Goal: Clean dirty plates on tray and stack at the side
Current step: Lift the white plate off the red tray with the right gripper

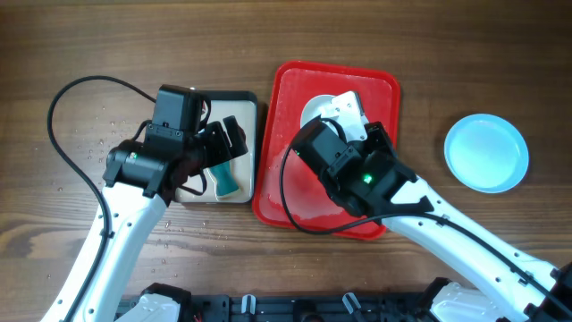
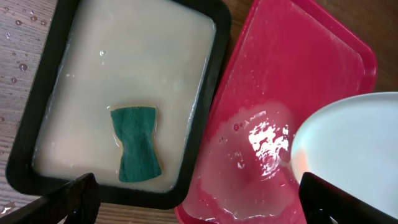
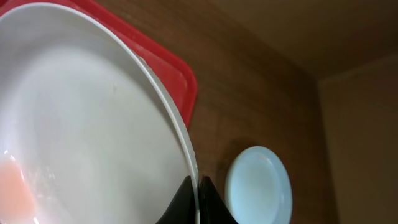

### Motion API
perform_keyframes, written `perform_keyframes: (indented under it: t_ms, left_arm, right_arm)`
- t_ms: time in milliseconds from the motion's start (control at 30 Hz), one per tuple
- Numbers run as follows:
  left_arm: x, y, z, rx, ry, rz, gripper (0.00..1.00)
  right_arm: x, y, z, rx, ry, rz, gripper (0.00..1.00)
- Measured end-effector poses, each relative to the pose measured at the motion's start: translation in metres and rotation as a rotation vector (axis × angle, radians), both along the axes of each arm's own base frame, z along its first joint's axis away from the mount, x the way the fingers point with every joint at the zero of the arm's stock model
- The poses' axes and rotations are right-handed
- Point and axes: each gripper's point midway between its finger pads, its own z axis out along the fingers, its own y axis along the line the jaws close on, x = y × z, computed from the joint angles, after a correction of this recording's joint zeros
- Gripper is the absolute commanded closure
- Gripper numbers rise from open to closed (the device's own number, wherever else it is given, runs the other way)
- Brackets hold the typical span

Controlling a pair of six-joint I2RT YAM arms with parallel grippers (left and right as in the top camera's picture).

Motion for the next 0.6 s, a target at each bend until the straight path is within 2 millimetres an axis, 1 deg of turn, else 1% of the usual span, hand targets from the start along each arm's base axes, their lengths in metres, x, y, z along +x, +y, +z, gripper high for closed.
perform_keyframes:
  t_ms: [67,233,433,600]
  left_arm:
    - [0.0,0.0,0.0,0.0,0.0,0.0,0.0]
    - [0.0,0.0,0.0,0.0,0.0,0.0,0.0]
    - [0.0,0.0,0.0,0.0,0.0,0.0,0.0]
    - [0.0,0.0,0.0,0.0,0.0,0.0,0.0]
  right_arm:
    - [0.002,-0.008,0.01,-0.071,-0.043,-0.016,0.96]
    - [0.004,-0.019,0.024,-0.174,-0.09,-0.037,0.96]
    - [0.005,-0.026,0.034,-0.24,-0.126,-0.058,0.96]
    - [0.005,-0.029,0.039,-0.261,-0.142,-0.07,0.96]
